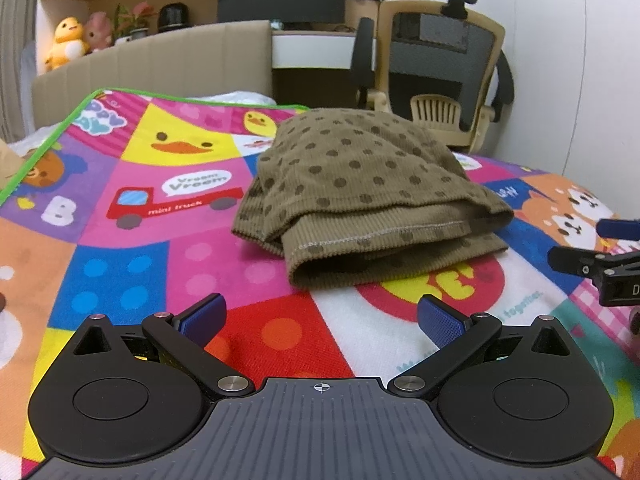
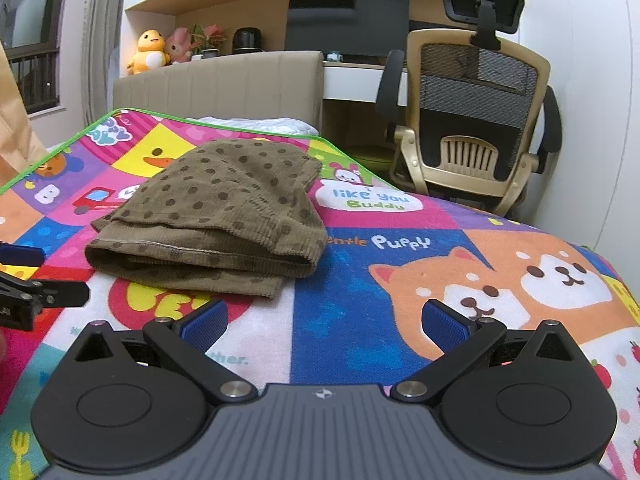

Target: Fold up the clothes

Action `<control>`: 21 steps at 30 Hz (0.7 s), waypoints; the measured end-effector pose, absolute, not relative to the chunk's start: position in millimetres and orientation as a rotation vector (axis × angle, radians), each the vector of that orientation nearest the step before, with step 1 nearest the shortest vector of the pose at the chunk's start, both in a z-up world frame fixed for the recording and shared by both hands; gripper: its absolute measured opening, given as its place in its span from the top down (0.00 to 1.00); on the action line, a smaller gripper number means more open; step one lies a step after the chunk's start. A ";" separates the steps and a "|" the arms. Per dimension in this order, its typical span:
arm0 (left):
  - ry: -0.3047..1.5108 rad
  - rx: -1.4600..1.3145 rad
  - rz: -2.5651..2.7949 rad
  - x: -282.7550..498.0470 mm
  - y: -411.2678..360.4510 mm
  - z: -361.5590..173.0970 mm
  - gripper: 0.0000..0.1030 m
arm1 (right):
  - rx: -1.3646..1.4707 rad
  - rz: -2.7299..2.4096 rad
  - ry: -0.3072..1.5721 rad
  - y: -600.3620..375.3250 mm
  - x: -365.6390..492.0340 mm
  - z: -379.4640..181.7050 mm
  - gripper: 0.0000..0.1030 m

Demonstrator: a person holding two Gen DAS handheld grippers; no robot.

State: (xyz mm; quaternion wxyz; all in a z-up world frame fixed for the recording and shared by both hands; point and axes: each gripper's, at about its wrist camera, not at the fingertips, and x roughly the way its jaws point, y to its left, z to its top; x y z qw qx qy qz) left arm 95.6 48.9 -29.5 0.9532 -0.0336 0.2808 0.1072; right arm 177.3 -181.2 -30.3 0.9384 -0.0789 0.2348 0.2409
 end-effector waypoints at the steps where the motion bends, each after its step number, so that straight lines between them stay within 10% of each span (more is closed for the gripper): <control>1: 0.567 -0.062 0.228 94.6 48.2 -28.8 0.00 | -0.159 0.486 0.483 -181.7 178.1 -30.6 0.00; 21: 0.559 -0.049 0.189 80.2 41.7 -16.6 0.00 | -0.257 0.530 0.489 -161.9 154.7 -15.6 0.00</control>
